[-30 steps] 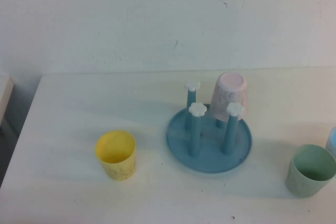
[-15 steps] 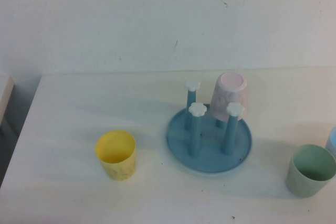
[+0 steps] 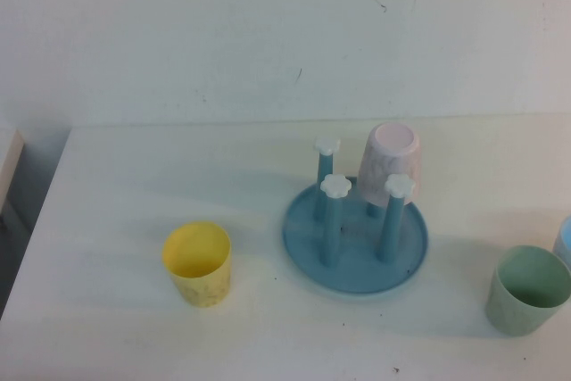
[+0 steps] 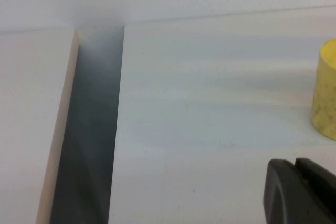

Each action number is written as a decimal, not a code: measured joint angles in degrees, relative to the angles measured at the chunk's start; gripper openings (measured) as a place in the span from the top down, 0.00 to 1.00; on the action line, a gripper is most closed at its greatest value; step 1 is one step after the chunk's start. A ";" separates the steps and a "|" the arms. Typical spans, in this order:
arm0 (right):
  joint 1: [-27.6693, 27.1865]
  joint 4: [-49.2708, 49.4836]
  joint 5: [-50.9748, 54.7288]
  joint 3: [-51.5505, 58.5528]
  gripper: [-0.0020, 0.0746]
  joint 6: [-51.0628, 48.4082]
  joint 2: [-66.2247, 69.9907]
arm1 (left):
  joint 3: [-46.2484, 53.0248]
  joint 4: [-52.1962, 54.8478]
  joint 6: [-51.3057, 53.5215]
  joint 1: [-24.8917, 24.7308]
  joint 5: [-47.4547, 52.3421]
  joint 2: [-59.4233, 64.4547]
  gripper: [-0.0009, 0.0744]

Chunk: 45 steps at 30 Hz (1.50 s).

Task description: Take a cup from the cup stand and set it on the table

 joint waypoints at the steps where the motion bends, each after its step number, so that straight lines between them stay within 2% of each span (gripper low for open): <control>1: 0.00 0.00 -0.44 0.00 0.98 0.00 0.00 | 0.00 0.00 0.00 0.00 0.00 0.00 0.99; 16: 0.00 1.88 -6.24 -1.50 0.98 2.25 0.00 | 0.00 0.00 0.00 0.00 0.00 0.00 0.99; 20: 0.00 2.19 -2.64 -11.67 0.98 5.04 0.00 | 0.00 0.00 0.00 0.00 0.00 0.00 0.99; 21: 0.00 2.30 -0.69 -16.98 0.98 5.22 0.00 | 0.00 0.00 0.00 0.00 0.00 0.00 0.99; 25: 0.00 1.98 5.09 -29.69 0.98 3.17 3.25 | 0.00 0.00 0.00 0.00 0.00 0.00 0.99; 29: 0.00 1.12 7.19 -34.87 0.98 1.54 9.05 | 0.00 0.00 0.00 0.00 0.00 0.00 0.99; 36: 0.00 0.89 11.13 -36.64 0.98 -2.39 18.27 | 0.00 0.00 0.00 0.00 0.00 0.00 0.99; 45: 0.00 3.12 25.90 -51.11 0.98 -8.77 39.68 | 0.00 0.00 0.00 0.00 0.04 0.00 0.99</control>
